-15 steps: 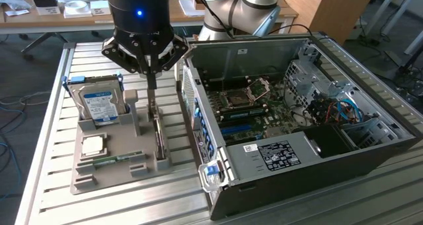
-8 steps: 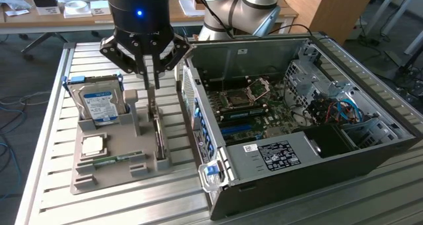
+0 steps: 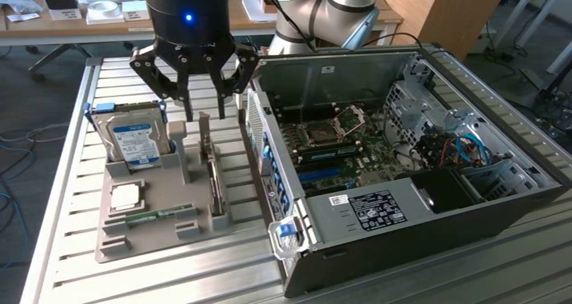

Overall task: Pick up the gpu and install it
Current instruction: 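Pick up the gpu and move the gpu toward the slot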

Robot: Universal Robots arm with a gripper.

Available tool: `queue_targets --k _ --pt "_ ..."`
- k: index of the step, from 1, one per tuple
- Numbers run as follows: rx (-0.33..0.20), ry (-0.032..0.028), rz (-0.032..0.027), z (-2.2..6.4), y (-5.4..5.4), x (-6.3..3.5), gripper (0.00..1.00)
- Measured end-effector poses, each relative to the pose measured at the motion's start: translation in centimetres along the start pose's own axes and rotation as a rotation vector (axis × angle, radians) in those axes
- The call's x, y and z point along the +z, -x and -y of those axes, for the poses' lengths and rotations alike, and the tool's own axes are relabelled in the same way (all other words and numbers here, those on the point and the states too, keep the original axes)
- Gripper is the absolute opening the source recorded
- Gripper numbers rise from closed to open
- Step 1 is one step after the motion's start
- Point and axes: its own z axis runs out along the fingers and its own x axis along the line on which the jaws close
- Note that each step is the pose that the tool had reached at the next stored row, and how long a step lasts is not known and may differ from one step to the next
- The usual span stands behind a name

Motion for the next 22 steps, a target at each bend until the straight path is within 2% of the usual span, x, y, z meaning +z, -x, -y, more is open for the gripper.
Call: queue_targets --k 3,19,22 --pt "0.0 0.0002 0.0003 0.0 0.0 0.17 0.47" --pt "0.0 0.0 0.0001 -0.07 -0.1 3.06 0.47" --pt "0.0 -0.0003 -0.0001 -0.06 -0.1 3.1 0.47"
